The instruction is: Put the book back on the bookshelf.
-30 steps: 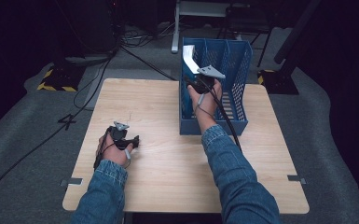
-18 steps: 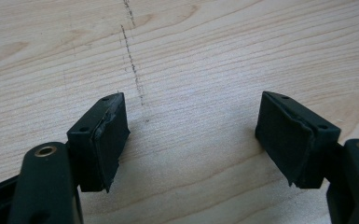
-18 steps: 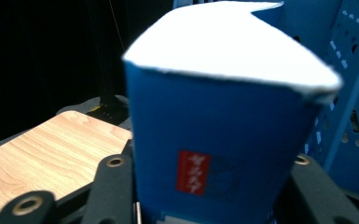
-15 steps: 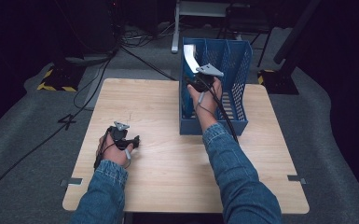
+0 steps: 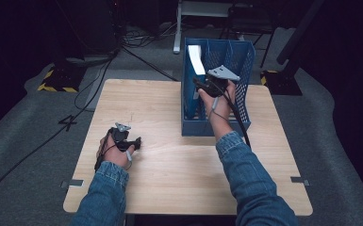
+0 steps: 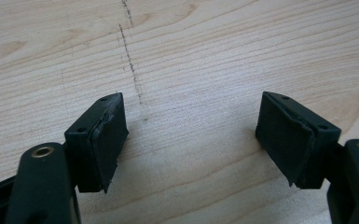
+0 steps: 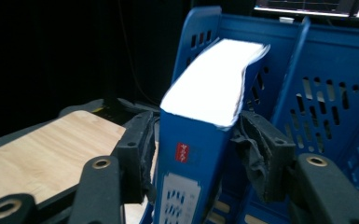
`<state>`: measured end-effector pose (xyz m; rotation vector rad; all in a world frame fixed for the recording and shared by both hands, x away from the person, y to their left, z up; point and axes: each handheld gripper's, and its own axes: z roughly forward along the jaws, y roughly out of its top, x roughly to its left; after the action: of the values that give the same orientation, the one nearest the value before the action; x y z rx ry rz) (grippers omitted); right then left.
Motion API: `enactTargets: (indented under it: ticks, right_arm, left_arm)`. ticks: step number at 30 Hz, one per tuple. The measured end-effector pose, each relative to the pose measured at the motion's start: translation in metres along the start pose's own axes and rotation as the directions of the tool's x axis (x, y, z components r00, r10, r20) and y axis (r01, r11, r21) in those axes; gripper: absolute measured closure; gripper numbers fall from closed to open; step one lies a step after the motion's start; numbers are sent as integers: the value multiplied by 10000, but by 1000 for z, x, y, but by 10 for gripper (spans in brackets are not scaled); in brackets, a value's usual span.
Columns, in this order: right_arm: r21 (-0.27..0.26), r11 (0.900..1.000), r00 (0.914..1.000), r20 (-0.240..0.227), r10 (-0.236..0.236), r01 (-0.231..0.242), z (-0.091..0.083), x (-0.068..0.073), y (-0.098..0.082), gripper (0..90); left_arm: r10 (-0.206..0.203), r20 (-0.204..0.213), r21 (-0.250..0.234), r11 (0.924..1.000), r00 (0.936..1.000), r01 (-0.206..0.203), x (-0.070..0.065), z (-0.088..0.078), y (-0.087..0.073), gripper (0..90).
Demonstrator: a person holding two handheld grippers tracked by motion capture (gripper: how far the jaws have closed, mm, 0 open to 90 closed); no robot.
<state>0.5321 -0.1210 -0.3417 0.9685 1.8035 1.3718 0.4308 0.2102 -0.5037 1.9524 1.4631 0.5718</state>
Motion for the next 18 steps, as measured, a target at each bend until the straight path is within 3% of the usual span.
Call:
enactTargets:
  ticks: [8, 18]
  right_arm:
    - [248, 9997, 9972, -744, 76, -58, -43, -18, 13, 460]
    - [438, 9990, 9962, -860, 116, -78, -88, -38, 14, 438]
  left_arm:
    - [36, 45, 7, 10000, 10000, -37, -1, 3, 3, 239]
    - [32, 45, -5, 10000, 10000, -32, -2, 6, 6, 238]
